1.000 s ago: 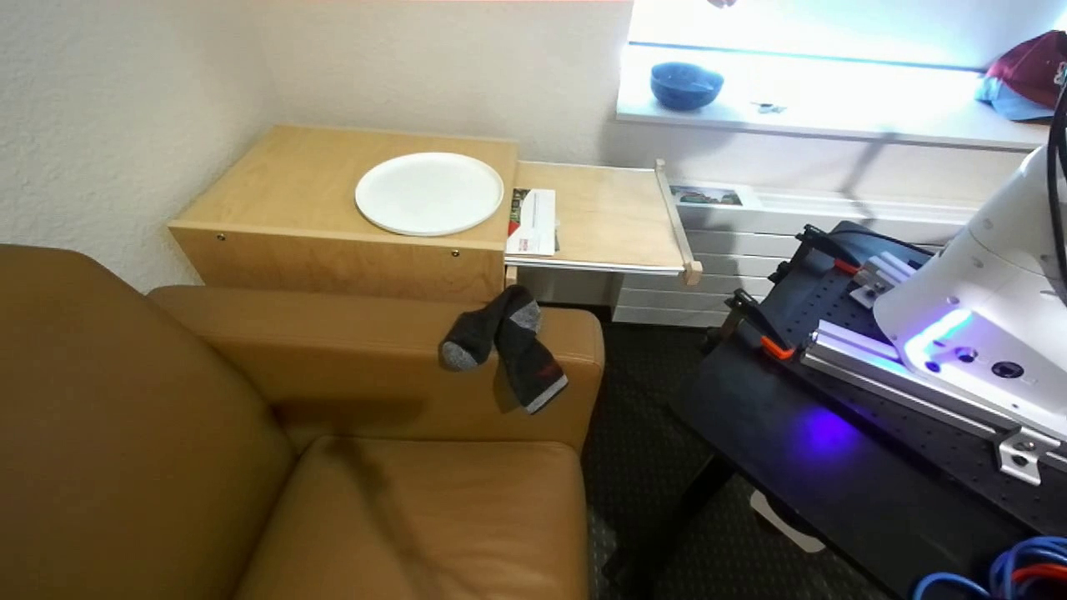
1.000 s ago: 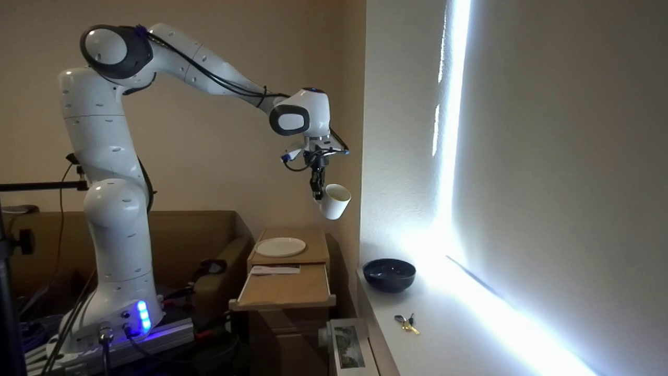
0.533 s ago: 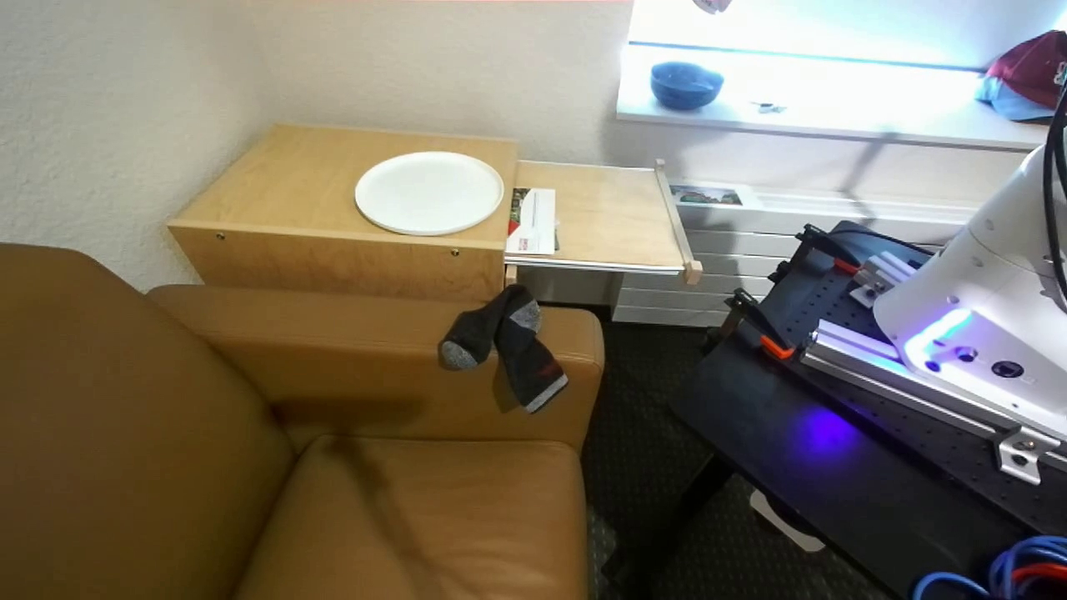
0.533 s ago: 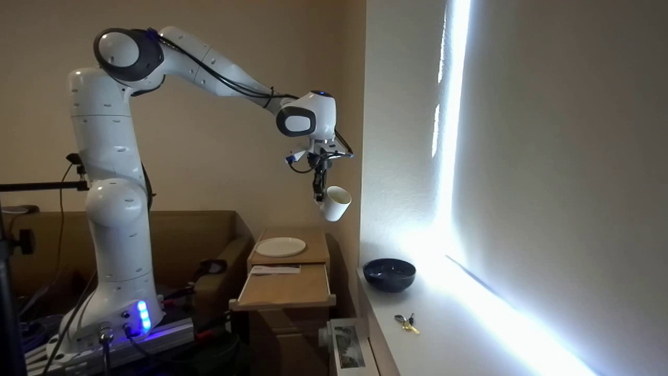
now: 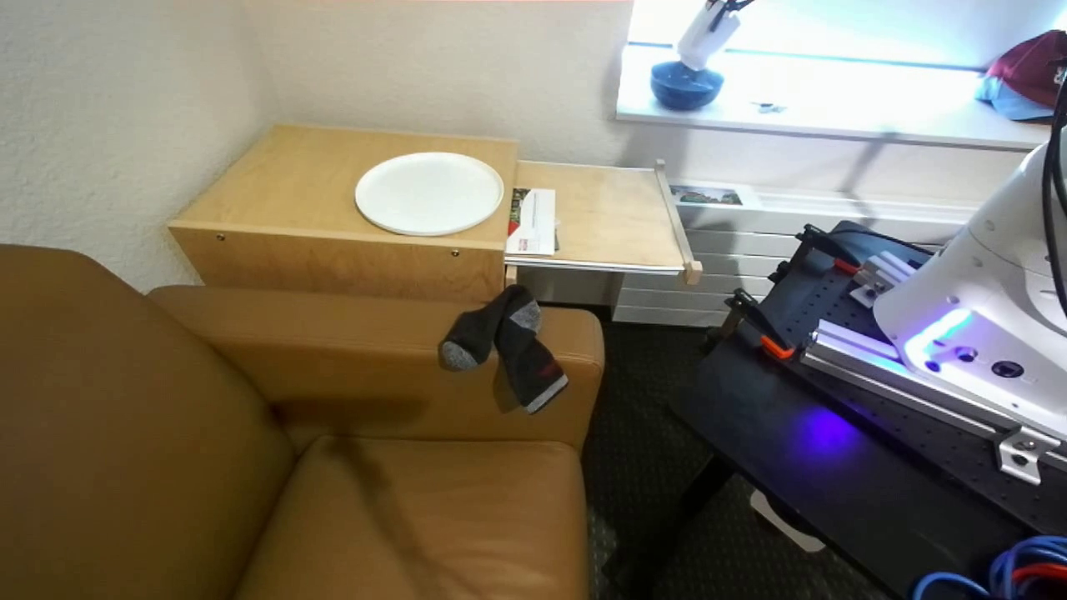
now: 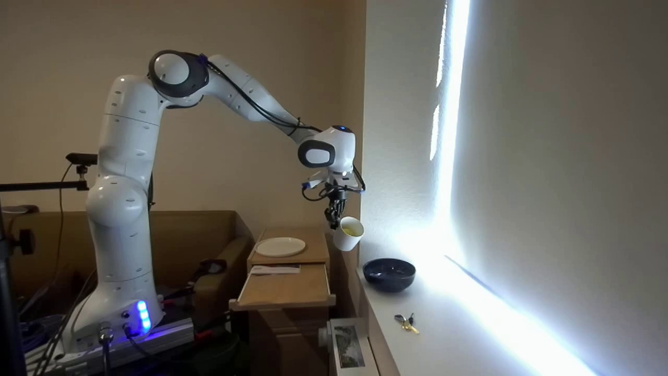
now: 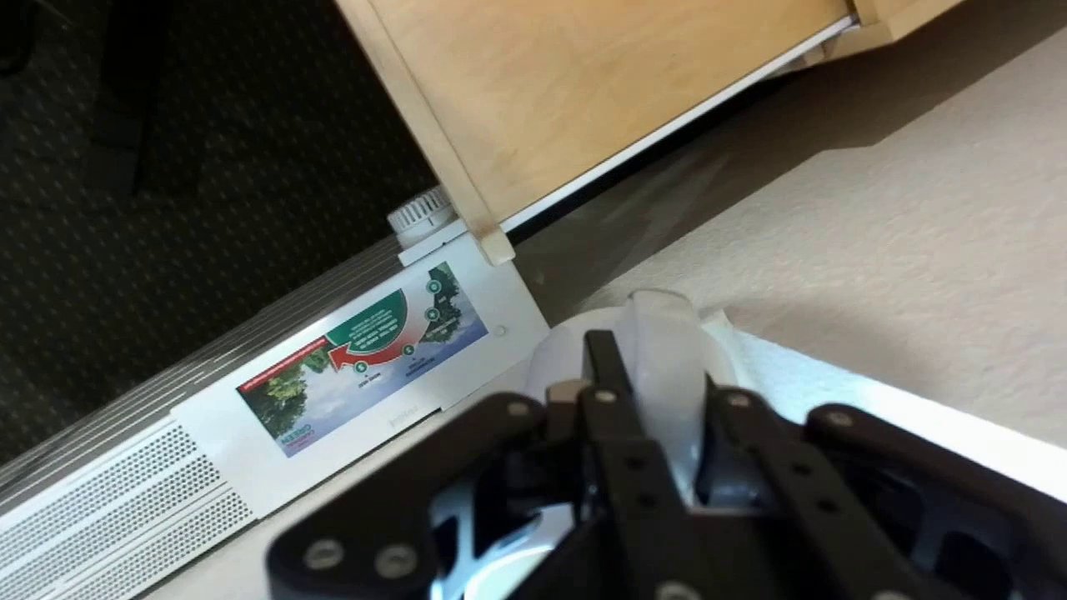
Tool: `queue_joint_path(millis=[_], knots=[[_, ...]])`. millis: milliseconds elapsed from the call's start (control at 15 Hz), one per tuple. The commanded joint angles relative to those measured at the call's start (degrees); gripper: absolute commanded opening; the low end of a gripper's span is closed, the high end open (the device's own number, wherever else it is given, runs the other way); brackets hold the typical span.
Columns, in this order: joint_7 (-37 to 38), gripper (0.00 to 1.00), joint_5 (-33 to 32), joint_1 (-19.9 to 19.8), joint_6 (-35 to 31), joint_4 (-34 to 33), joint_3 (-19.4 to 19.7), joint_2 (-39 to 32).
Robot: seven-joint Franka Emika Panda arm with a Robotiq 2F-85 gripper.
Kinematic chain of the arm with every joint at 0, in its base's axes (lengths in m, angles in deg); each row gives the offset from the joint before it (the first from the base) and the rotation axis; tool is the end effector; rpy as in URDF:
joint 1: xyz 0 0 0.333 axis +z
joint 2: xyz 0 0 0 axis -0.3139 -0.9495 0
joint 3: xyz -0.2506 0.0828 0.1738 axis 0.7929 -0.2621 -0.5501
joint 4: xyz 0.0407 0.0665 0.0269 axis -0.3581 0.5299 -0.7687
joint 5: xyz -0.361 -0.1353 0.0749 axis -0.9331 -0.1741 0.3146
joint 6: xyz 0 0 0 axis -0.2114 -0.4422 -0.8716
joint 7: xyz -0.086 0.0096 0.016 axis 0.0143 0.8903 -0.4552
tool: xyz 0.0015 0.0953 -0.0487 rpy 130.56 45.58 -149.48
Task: Pour the content from the mug into the bowl
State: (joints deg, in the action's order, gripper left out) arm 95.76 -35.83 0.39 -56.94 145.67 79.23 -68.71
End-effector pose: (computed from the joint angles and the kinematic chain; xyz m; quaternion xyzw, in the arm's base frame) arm 0.5188 -0.2841 0.3523 -0.7855 0.6032 -0.0117 0.1377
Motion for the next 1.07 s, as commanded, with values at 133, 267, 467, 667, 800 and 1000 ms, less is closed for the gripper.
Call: queue_joint_path(millis=[133, 267, 467, 667, 800, 1000], knots=[[3.6, 0.04, 11.3, -0.8, 1.4, -13.1, 0.3, -10.1], [4.7, 0.04, 13.6, -2.3, 2.2, -17.5, 0.8, -13.8], [7.1, 0.04, 17.2, -3.2, 1.8, -21.8, 0.2, -17.7], [7.3, 0.15, 16.7, -2.3, 0.5, -20.1, 0.9, -17.7], [8.0, 0.15, 17.0, -2.5, 0.5, -21.4, 0.8, -18.8], [9.4, 0.04, 19.0, -3.3, 1.5, -22.9, 0.1, -20.7]])
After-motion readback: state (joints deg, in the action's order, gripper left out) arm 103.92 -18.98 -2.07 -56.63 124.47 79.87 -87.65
